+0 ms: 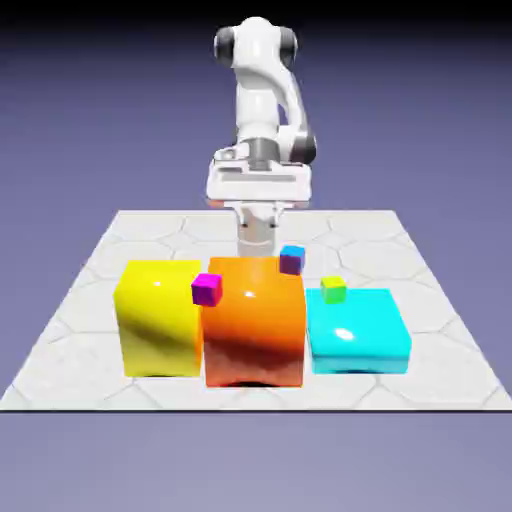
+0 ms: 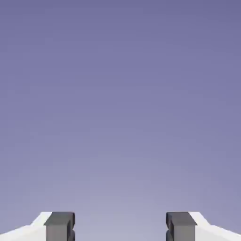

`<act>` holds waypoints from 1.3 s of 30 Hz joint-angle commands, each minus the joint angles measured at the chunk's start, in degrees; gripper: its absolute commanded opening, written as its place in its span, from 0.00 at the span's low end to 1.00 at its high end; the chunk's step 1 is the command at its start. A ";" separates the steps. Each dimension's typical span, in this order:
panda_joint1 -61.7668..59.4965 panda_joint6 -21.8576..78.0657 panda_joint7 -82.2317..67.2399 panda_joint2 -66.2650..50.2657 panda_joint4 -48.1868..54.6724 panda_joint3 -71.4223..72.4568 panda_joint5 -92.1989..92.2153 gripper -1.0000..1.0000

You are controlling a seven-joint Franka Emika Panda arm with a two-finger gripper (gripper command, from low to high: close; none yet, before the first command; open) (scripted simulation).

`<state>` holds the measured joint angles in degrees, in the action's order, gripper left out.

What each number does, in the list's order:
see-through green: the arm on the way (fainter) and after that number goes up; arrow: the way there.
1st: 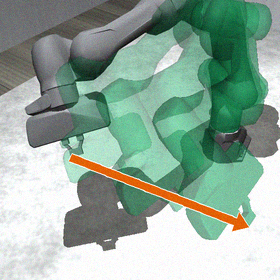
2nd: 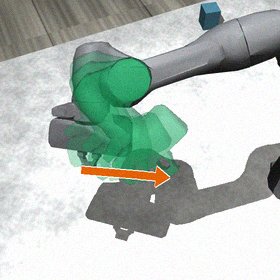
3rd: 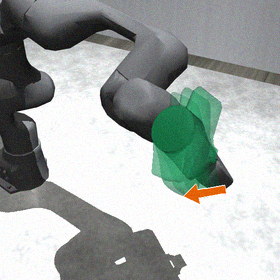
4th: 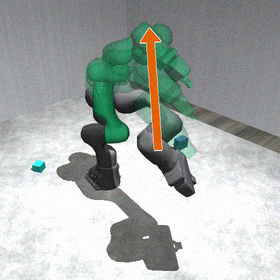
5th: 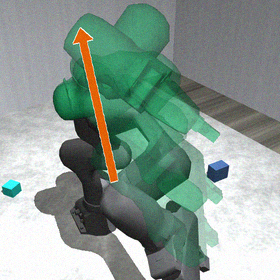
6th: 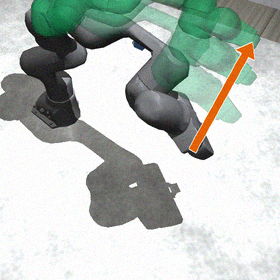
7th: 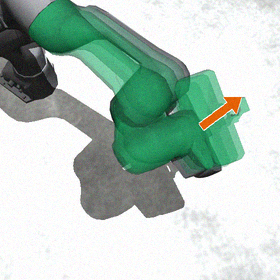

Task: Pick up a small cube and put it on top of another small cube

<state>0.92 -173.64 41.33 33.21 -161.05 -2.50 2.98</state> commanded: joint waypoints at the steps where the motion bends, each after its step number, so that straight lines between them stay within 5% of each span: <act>1: 0.19 0.31 -0.93 0.46 -0.04 -2.08 2.47 0.50; 39: 7.44 11.94 -36.33 17.95 -1.64 -80.99 96.37 0.50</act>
<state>8.36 -161.70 5.01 51.17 -162.69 -83.49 99.35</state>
